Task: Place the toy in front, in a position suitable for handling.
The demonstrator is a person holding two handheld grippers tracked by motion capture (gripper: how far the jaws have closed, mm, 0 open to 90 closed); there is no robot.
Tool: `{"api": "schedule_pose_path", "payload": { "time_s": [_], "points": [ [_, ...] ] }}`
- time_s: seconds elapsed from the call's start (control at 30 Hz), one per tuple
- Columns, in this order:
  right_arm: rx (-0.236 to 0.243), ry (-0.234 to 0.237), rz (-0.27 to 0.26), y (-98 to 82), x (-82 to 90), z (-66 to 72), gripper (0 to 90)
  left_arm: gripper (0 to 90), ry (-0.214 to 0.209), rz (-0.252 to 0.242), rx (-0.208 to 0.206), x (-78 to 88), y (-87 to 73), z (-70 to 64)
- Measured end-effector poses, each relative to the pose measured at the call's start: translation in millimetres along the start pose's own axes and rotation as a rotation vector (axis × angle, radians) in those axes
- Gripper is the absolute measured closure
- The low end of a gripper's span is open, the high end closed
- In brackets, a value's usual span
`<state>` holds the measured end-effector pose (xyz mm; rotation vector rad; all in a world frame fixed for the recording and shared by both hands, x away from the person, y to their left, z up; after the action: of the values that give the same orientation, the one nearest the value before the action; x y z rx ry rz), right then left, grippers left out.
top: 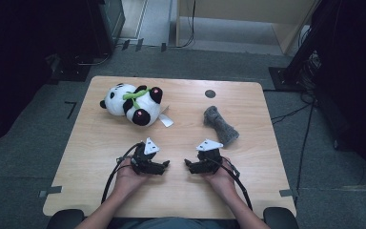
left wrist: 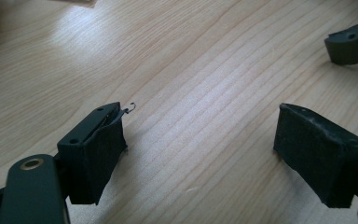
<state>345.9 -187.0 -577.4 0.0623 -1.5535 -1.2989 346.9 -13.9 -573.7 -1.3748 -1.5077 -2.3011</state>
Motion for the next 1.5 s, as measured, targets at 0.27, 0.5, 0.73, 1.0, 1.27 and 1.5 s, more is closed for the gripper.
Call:
{"api": "schedule_pose_path", "payload": {
  "time_s": [0.27, 0.5, 0.73, 1.0, 1.27, 1.5],
  "points": [
    [-0.06, 0.006, -0.009, 4.4, 6.7, -4.0, 21.6, 24.5, -0.052, 0.003, 0.012, 11.2, 8.1, 8.3],
    [-0.075, 0.005, -0.064, 17.4, 22.2, -11.1, 25.1, 31.6, -0.093, 0.001, 0.05, 19.4, 13.4, 24.9],
    [-0.083, 0.007, -0.056, 22.3, 27.6, -15.3, 24.5, 34.0, -0.075, -0.01, 0.05, 26.9, 16.6, 41.2],
    [-0.079, 0.031, -0.063, 29.7, 36.0, -21.2, 30.2, 38.0, -0.073, -0.02, 0.083, 36.5, 25.4, 66.7],
    [-0.088, 0.024, -0.082, 35.6, 44.0, -34.6, 33.2, 39.5, -0.074, -0.025, 0.095, 47.2, 33.8, 88.7],
    [-0.09, 0.014, -0.066, 35.8, 46.2, -43.6, 34.4, 42.7, -0.051, -0.045, 0.106, 53.2, 43.8, 108.5]
  ]
}}
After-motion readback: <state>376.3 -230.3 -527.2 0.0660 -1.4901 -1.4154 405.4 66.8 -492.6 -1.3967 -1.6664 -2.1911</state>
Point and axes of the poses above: each handheld gripper's, and its own axes: x roughly backward along the jaws, y roughly out of its top, z roughly to its left, the point moved 8 cm from there along -x, roughly forward along the jaws, and after that the axes turned 11 degrees about y, right-handed, at the moved point
